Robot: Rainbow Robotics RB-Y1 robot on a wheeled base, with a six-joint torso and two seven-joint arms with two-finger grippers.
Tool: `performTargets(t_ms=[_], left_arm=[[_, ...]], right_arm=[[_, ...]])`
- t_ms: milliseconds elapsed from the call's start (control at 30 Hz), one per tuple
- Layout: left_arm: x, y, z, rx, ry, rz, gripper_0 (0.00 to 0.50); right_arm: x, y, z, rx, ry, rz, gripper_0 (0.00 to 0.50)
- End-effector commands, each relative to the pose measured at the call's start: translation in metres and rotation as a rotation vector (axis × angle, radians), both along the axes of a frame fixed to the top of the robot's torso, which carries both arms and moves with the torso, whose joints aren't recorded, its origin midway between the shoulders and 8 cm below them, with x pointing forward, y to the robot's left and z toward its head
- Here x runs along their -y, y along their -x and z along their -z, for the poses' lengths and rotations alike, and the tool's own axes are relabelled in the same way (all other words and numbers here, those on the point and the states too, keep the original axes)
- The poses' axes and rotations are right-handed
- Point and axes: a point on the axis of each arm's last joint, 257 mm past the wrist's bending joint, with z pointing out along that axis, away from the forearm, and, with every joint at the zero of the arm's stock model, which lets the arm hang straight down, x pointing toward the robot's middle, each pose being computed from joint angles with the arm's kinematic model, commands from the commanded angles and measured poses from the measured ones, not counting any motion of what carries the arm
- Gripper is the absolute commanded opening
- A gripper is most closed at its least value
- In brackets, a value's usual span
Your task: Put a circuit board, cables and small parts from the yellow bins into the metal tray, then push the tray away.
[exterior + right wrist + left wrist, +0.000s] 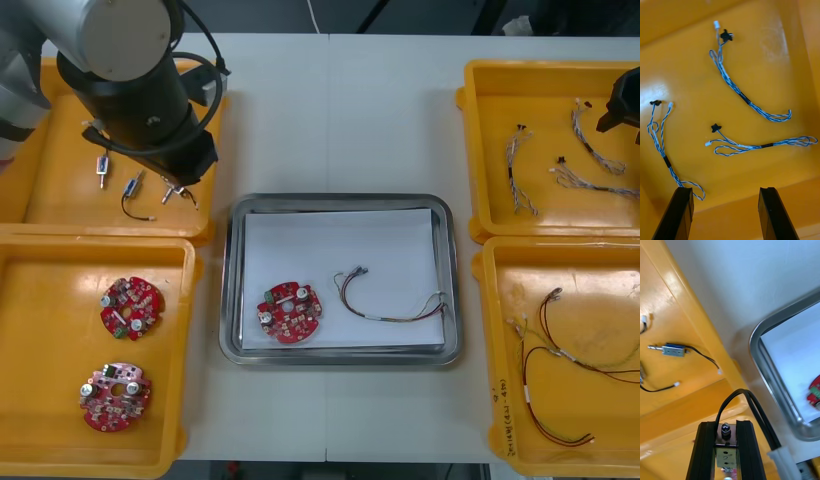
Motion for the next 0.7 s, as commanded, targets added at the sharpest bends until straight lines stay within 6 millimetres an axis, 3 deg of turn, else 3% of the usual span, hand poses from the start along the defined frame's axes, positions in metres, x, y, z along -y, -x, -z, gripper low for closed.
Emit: performTargets(t_ms=[33,300,700], left_arm=[[0.038,0.005,0.015,0.009,0.045,0.007,0.001],[0.073,0.011,0.045,0.009,0.082,0.01,0.001],[0.104,0.02,0.089,-0.015,0.112,0.018,0.004]], right_arm=[[0.0,-0.013,-0.033,0.072,-0.094,0.152,0.5],[0.004,-0.017,-0.011,0.04,-0.276,0.464,0.5],[0.01,-0.032,0.005,0.068,-0.424,0.728,0.5]])
